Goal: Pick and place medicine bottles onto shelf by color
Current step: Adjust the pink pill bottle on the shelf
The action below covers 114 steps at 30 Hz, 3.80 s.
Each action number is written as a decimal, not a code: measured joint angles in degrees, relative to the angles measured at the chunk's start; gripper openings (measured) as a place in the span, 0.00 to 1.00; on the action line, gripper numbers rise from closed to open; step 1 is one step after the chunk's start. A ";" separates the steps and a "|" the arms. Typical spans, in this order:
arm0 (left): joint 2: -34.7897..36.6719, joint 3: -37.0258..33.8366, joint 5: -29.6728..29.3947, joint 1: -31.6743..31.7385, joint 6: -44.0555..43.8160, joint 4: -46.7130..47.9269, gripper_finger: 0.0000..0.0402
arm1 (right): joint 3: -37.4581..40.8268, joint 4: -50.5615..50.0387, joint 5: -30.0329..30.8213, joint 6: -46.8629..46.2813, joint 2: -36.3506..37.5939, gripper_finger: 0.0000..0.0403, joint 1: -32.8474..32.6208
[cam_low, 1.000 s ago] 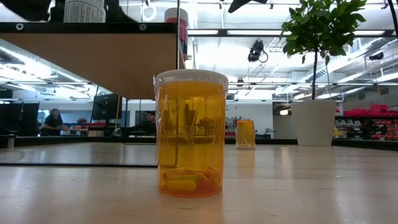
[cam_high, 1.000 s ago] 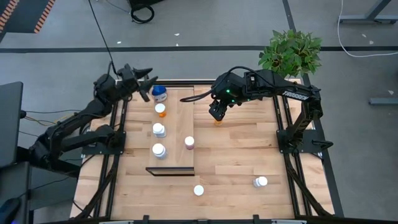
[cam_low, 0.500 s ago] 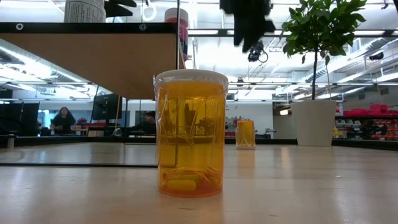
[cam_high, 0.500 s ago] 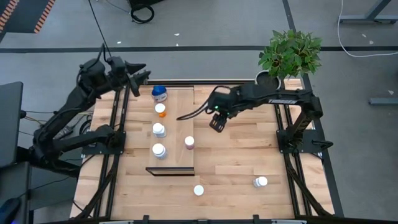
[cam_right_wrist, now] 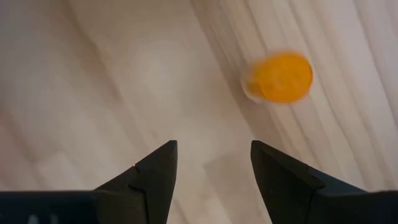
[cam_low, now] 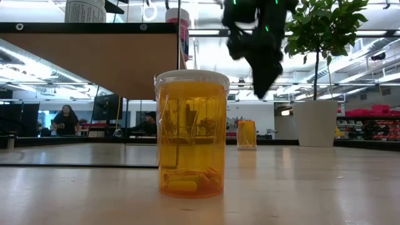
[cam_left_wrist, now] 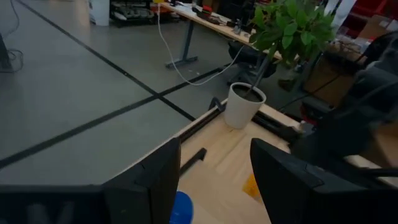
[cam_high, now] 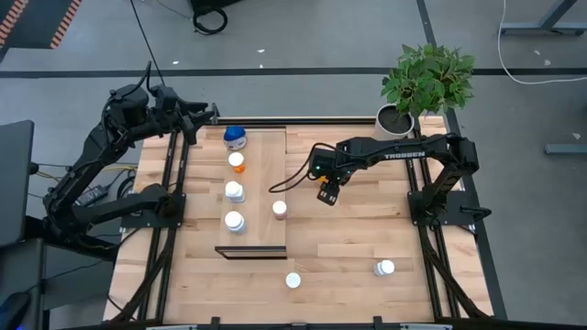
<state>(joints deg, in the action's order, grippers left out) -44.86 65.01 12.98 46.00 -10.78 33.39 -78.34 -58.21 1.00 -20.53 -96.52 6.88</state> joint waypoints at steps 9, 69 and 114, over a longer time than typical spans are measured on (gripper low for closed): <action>-0.15 0.00 1.84 -0.98 -3.00 0.80 0.48 | 4.17 6.61 2.55 8.66 0.01 0.53 4.69; -1.99 -0.07 -1.43 -5.79 -4.47 -3.58 0.54 | 7.67 33.56 3.28 10.17 15.84 0.79 -14.65; -1.90 -0.07 -0.73 -5.79 -3.61 -0.89 0.54 | 7.69 54.95 4.61 1.86 0.30 0.54 -16.45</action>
<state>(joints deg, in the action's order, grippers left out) -46.76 64.95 12.25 40.21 -14.39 32.49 -70.65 -3.26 5.61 -18.68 -96.23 -9.57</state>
